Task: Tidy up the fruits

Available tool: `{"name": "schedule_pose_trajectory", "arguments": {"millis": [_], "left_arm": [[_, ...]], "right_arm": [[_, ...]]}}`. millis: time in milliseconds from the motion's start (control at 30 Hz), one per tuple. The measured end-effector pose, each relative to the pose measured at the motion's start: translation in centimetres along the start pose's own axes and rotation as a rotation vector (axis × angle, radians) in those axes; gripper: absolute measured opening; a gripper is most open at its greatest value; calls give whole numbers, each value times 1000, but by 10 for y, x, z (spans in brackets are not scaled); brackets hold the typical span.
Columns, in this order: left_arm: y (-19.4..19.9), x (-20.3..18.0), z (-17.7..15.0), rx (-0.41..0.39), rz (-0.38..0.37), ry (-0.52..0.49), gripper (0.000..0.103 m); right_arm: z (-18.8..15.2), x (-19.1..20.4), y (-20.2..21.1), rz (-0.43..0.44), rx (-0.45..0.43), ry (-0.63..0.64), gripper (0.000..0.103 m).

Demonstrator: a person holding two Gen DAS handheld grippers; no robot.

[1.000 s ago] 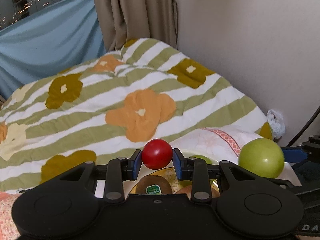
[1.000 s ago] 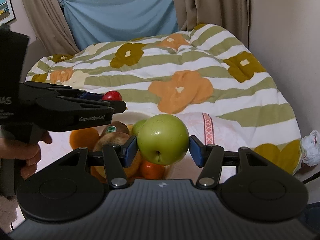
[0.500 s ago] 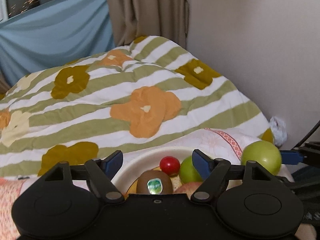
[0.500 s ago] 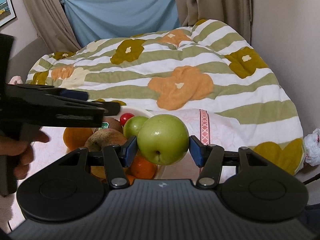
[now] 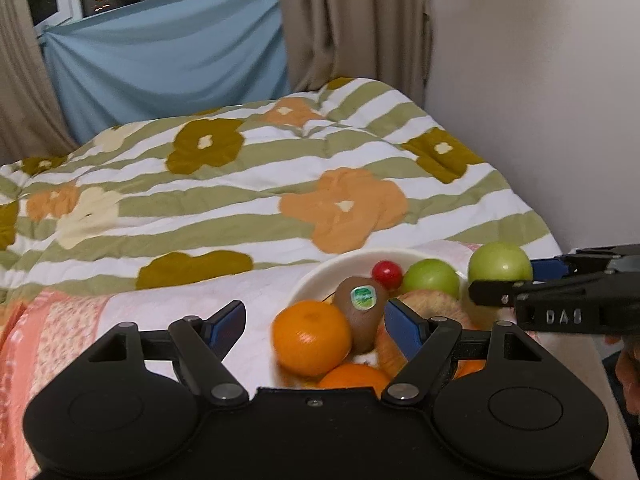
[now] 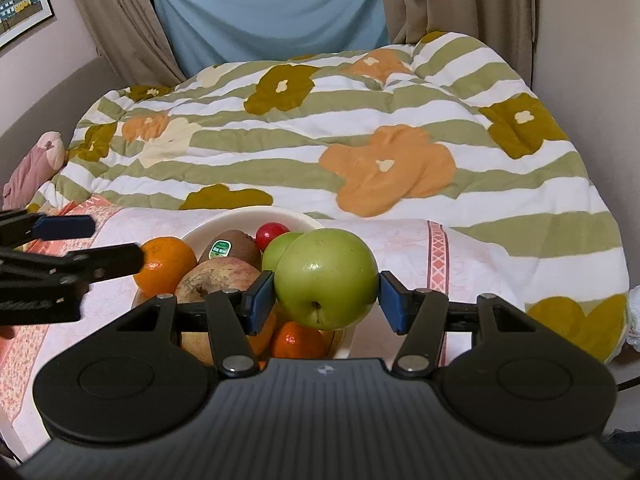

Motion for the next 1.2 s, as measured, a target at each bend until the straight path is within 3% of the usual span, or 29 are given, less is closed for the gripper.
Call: {"name": "schedule_pose_trajectory", "arguments": {"millis": [200, 267, 533, 800, 1200], "left_arm": [[6, 6, -12, 5, 35, 35, 80], [10, 6, -16, 2, 47, 38, 80], [29, 14, -33, 3, 73, 73, 80], [88, 35, -55, -82, 68, 99, 80], [185, 84, -116, -180, 60, 119, 80]], "right_arm": [[-2, -6, -10, 25, 17, -15, 72], [-2, -6, -10, 56, 6, -6, 78], [-3, 0, 1, 32, -15, 4, 81], [-14, 40, 71, -21, -100, 21, 81], [-78, 160, 191, -123, -206, 70, 83]]}}
Point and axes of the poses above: each gripper's, at about its wrist camera, not at the fingertips, and y roughly against the way its jaws point, x to its left, z to its top, the point moved 2 cm from there along -y, roughly the way its jaws point, and after that the axes turned 11 degrees about x, right-handed, at the moved point
